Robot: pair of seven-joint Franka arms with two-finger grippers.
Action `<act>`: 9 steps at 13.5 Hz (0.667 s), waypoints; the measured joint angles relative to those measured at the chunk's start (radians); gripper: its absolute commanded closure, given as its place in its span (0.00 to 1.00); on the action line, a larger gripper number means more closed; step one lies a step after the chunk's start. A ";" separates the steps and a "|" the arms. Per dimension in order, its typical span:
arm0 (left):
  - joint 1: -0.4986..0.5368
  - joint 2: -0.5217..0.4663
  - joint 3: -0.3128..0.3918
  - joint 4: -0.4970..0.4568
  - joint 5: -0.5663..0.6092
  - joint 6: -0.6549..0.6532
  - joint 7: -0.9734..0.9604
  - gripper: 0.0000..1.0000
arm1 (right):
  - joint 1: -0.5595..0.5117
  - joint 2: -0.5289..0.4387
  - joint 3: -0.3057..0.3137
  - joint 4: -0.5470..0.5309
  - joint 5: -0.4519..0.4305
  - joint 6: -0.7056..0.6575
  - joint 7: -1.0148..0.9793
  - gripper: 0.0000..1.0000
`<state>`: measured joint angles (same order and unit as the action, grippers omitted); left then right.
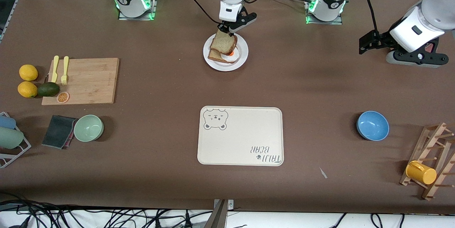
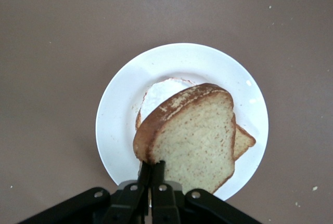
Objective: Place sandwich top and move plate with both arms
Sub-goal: 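Lower the bread onto the egg toast and open the right gripper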
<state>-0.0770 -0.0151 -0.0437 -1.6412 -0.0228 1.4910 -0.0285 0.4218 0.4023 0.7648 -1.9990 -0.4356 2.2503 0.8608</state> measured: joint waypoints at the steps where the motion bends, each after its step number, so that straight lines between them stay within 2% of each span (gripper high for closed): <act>1: -0.001 0.000 0.000 0.000 0.000 0.000 0.000 0.00 | 0.001 0.010 -0.007 0.000 0.000 0.003 0.013 0.57; 3: -0.003 0.000 0.000 0.000 0.000 0.000 0.000 0.00 | 0.001 0.026 -0.029 0.004 0.000 0.020 0.024 0.41; 6: -0.004 0.000 0.000 0.000 0.000 0.000 0.000 0.00 | 0.001 0.029 -0.049 0.014 0.005 0.028 0.029 0.30; 9: -0.005 0.001 0.000 0.000 0.000 0.000 0.000 0.00 | 0.001 0.007 -0.061 0.030 0.057 0.028 0.033 0.17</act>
<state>-0.0815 -0.0145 -0.0436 -1.6412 -0.0228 1.4909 -0.0285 0.4227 0.4090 0.7036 -1.9691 -0.3789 2.2778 0.8943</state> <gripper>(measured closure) 0.000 0.291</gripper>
